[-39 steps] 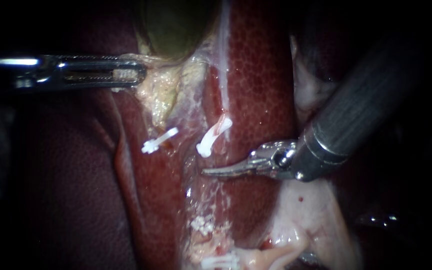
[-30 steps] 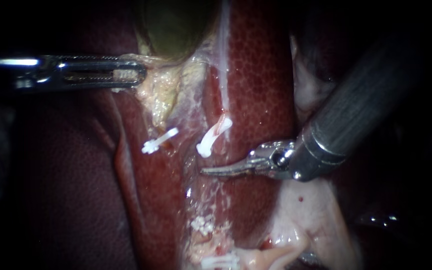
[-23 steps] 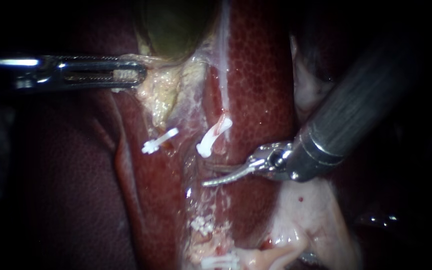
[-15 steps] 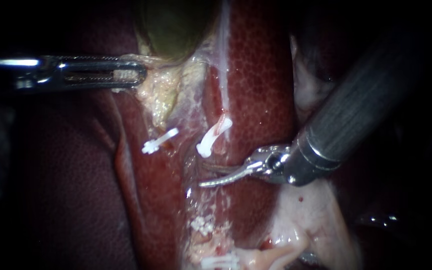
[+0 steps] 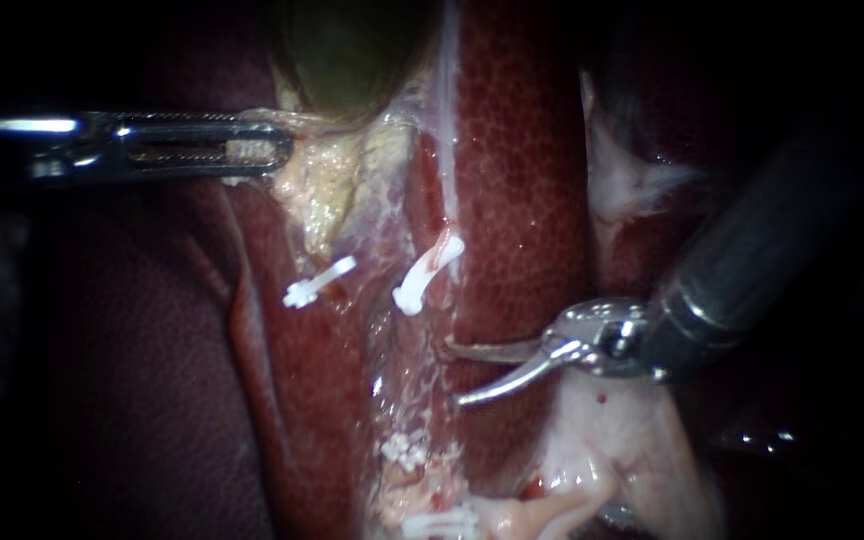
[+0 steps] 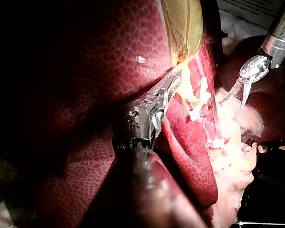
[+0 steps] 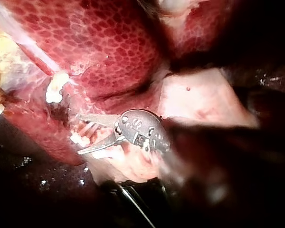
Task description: Go back from the cut right tube
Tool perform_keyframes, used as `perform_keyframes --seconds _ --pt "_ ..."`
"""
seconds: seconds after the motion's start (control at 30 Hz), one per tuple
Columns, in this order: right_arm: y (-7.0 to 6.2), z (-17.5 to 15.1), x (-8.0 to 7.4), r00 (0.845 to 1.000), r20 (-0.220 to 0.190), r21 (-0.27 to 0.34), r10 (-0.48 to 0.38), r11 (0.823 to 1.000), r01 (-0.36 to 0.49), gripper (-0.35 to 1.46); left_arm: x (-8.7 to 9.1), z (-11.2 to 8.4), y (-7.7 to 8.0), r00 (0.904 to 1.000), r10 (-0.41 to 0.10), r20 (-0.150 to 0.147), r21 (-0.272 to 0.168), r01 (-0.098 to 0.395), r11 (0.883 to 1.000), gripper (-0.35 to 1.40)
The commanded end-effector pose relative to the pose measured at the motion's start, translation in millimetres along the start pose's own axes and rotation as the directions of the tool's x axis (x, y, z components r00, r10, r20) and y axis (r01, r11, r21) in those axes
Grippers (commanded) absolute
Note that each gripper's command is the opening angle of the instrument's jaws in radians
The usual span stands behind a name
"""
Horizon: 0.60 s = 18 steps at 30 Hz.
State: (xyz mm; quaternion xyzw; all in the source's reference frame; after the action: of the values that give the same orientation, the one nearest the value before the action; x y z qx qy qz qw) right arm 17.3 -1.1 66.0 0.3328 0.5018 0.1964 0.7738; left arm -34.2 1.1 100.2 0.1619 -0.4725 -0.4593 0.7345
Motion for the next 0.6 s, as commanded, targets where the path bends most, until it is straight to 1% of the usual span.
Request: perform_keyframes --seconds 0.03,0.13,0.2,0.33,0.4,0.5,0.57,0.6 --pt "-0.1 -0.9 0.5 1.000 -0.010 -0.003 -0.027 1.000 0.027 1.43 0.0 0.0 0.0 1.0000 0.000 0.000 0.001 0.000 1.000 -0.35" --pt "-0.2 -3.0 2.0 0.996 -0.029 -0.006 -0.079 0.997 0.078 1.43 0.0 0.0 0.0 1.0000 0.000 0.000 0.000 0.000 1.000 -0.35" --pt "-0.5 -4.2 3.1 0.995 -0.039 -0.011 -0.096 0.995 0.095 1.43 0.1 0.0 0.0 1.0000 0.000 0.000 0.000 0.000 1.000 -0.35" --pt "-1.5 -6.2 5.4 0.989 -0.064 -0.024 -0.130 0.991 0.128 1.43 0.1 0.1 0.0 1.0000 0.001 0.001 0.000 -0.001 1.000 -0.35" --pt "-2.0 -6.7 6.2 0.988 -0.067 -0.027 -0.140 0.990 0.139 1.43 0.2 0.2 -0.1 1.0000 0.001 0.001 -0.002 -0.001 1.000 -0.35" --pt "-2.6 -7.1 7.2 0.985 -0.073 -0.036 -0.158 0.987 0.155 1.43 0.7 0.7 -0.3 1.0000 0.003 0.003 -0.004 -0.003 1.000 -0.33" --pt "-2.9 -7.2 7.5 0.984 -0.073 -0.049 -0.162 0.986 0.159 1.43 1.5 1.4 -0.5 1.0000 0.007 0.006 0.002 -0.007 1.000 -0.33" --pt "-3.0 -7.2 7.6 0.984 -0.073 -0.053 -0.161 0.986 0.158 1.43 2.0 1.9 -0.6 0.9999 0.010 0.001 0.003 -0.010 1.000 -0.33"
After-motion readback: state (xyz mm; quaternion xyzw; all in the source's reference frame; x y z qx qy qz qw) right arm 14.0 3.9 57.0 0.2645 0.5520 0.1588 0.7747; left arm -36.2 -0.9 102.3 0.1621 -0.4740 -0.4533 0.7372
